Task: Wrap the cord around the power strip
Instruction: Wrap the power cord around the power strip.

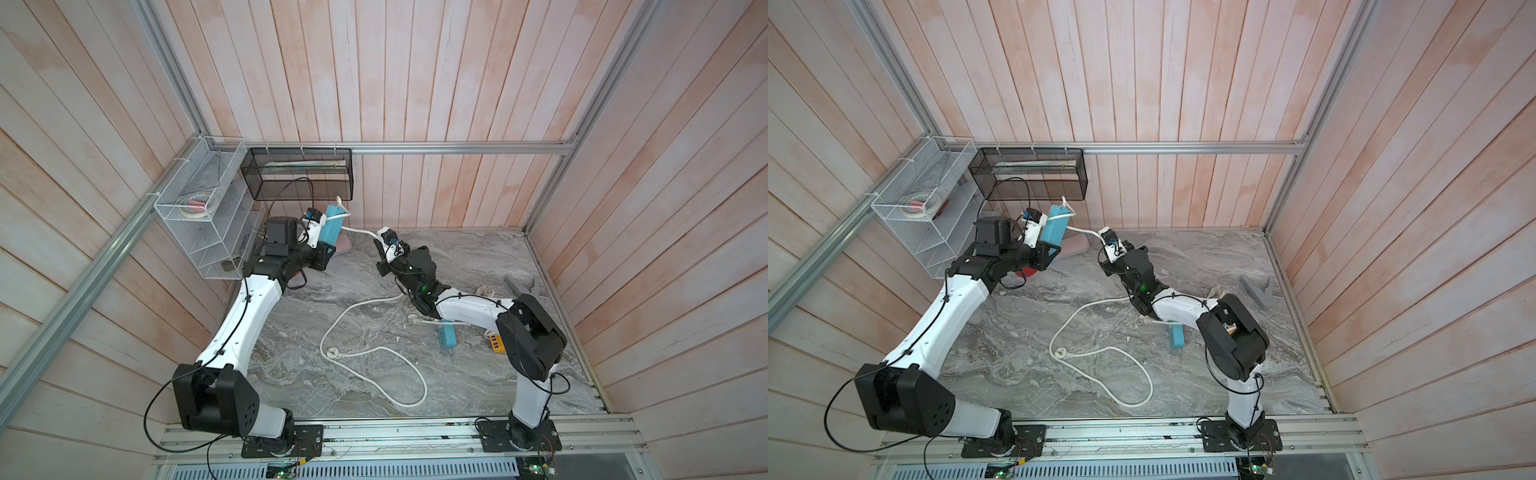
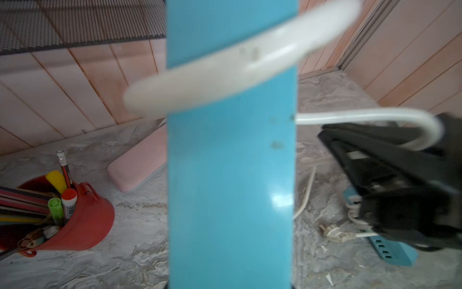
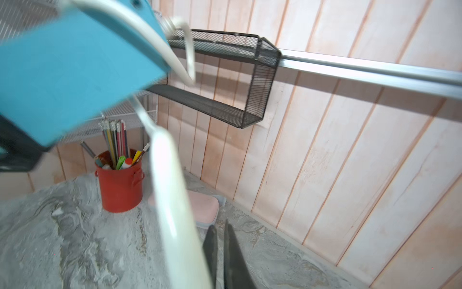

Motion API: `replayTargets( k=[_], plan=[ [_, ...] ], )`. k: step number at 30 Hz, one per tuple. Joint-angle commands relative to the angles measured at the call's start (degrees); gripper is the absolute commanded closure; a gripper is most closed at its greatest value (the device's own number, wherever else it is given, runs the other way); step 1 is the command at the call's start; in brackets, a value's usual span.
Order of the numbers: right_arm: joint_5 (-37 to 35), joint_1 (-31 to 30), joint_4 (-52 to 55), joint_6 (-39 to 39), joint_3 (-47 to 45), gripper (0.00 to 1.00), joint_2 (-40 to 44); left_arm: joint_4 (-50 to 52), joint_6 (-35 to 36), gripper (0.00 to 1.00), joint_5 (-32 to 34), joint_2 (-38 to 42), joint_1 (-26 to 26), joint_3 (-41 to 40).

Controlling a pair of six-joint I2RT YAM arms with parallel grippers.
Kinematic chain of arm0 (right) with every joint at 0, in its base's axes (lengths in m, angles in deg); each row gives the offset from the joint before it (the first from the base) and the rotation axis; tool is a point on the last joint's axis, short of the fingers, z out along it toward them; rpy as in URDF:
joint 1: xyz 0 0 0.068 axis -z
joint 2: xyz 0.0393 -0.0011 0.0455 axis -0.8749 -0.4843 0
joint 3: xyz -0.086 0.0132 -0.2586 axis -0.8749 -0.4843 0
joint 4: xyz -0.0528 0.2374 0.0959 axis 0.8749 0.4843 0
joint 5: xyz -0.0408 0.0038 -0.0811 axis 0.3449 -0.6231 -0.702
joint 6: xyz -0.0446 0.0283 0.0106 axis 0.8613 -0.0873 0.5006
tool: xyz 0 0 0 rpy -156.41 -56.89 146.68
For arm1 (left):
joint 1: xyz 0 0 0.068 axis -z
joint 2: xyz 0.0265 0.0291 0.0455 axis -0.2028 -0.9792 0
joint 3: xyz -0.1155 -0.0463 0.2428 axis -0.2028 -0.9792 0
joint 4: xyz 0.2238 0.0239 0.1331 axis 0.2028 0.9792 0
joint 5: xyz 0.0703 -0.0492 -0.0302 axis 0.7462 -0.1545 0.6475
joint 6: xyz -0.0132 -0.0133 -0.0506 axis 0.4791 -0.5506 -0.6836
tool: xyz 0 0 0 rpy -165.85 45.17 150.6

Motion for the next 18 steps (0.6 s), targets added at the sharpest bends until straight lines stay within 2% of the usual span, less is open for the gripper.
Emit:
replayTargets(
  k=[1, 5, 12, 15, 18],
  plan=[
    [8.30, 0.53, 12.11, 11.50, 9.83, 1.00, 3.36, 1.65, 5.22, 1.00, 9.86, -2.65, 2.87, -2.01],
    [12.83, 1.24, 30.60, 17.10, 25.04, 1.00, -0.07, 5.68, 9.86, 1.00, 6.02, -2.73, 8.11, -2.47],
    [25.47, 6.48, 62.69, 23.71, 53.04, 1.00, -9.97, 18.17, 18.33, 1.00, -12.26, 2.61, 14.45, -3.29],
    [28.05, 7.45, 65.55, 26.46, 56.69, 1.00, -11.77, 22.94, 22.75, 1.00, -18.07, 1.54, 18.91, -2.80],
    [32.67, 9.38, 68.42, 25.52, 61.13, 1.00, -14.78, 23.53, 26.01, 1.00, -23.44, 1.95, 21.59, -3.66]
  ],
)
